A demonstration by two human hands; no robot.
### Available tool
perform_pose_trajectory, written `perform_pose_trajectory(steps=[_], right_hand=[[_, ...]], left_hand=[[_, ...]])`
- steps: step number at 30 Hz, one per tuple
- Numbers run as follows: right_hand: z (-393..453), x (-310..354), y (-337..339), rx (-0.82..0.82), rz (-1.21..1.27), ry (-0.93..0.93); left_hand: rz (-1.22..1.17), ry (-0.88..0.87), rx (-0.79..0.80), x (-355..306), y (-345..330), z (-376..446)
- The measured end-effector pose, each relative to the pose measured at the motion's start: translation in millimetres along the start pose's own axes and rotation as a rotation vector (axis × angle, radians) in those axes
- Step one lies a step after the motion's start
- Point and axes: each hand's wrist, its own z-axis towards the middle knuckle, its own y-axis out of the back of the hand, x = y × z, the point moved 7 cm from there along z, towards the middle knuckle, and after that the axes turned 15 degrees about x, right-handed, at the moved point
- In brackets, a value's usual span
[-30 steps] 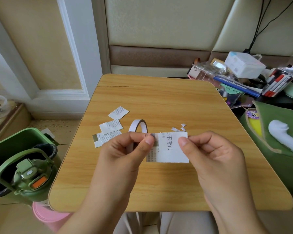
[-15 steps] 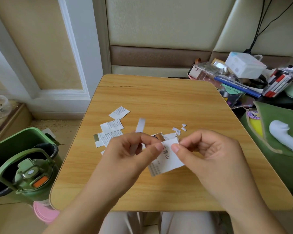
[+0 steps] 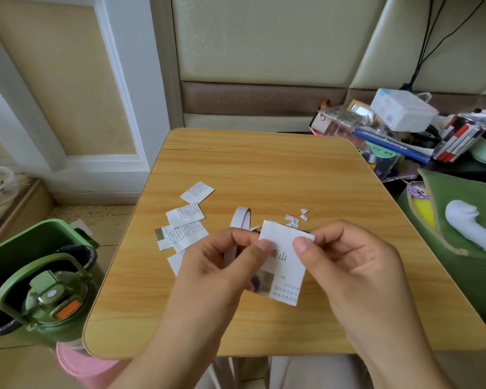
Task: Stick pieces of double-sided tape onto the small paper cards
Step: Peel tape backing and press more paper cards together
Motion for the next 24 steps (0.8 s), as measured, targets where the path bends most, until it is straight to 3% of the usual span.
perform_pose_trajectory(steps=[5, 24], right_hand=[[0.4, 4.7, -2.5, 0.019, -0.048, 0.014], [-1.8, 8.4, -3.8, -0.072, -0.127, 0.057]], left_hand=[[0.076, -0.008, -0.008, -9.7, -0.5, 2.6], [-0.001, -0.013, -0.055, -3.5, -0.6, 0.5]])
